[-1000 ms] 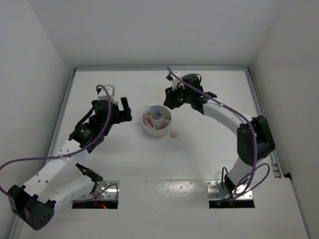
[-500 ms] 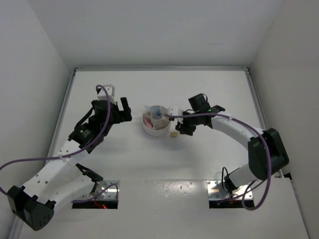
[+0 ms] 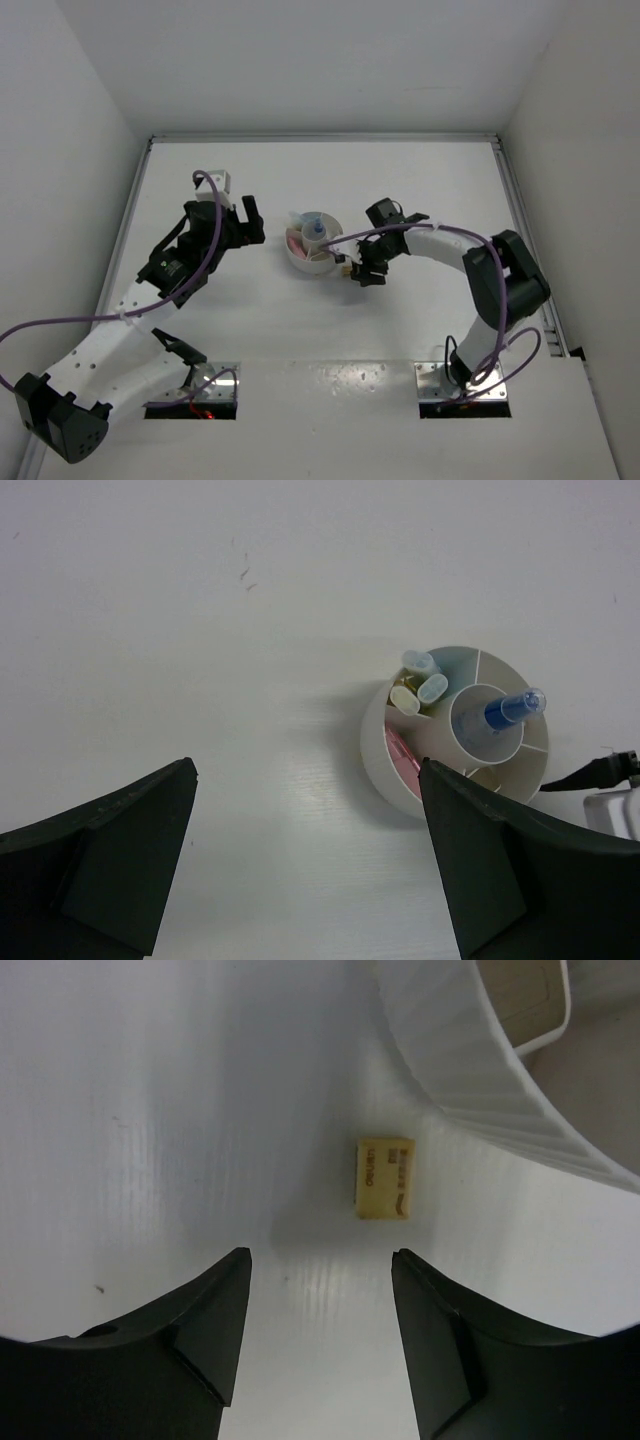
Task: Sort the stationery into containers
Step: Pick up the stationery from the center of the board.
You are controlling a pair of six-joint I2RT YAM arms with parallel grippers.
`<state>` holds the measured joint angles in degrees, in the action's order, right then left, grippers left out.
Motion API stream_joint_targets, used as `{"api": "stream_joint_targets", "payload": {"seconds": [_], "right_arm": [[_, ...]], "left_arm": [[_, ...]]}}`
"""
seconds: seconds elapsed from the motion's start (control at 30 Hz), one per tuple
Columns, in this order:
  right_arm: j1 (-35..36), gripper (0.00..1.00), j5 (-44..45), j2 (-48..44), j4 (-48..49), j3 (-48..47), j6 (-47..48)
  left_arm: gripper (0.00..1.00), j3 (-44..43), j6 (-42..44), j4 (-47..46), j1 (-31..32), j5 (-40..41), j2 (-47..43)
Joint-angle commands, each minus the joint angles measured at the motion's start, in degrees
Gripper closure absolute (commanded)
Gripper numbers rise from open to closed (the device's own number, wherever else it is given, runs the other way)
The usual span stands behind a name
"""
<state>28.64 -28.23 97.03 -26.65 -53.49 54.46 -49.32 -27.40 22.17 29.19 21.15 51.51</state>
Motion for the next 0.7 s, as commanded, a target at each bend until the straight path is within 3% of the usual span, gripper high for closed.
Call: {"api": "stream_joint_targets", "payload": {"seconds": [0.0, 0.67], "right_arm": [[0.3, 0.41, -2.5, 3.3, 0.6, -4.8, 2.8], [3.6, 0.41, 2.9, 10.5, 5.4, -6.4, 0.5]], "left_arm": [[0.00, -0.1, 0.6, -2.0, -0.7, -0.6, -1.1], [0.00, -0.1, 1.1, -2.0, -0.7, -1.1, -1.1]]}}
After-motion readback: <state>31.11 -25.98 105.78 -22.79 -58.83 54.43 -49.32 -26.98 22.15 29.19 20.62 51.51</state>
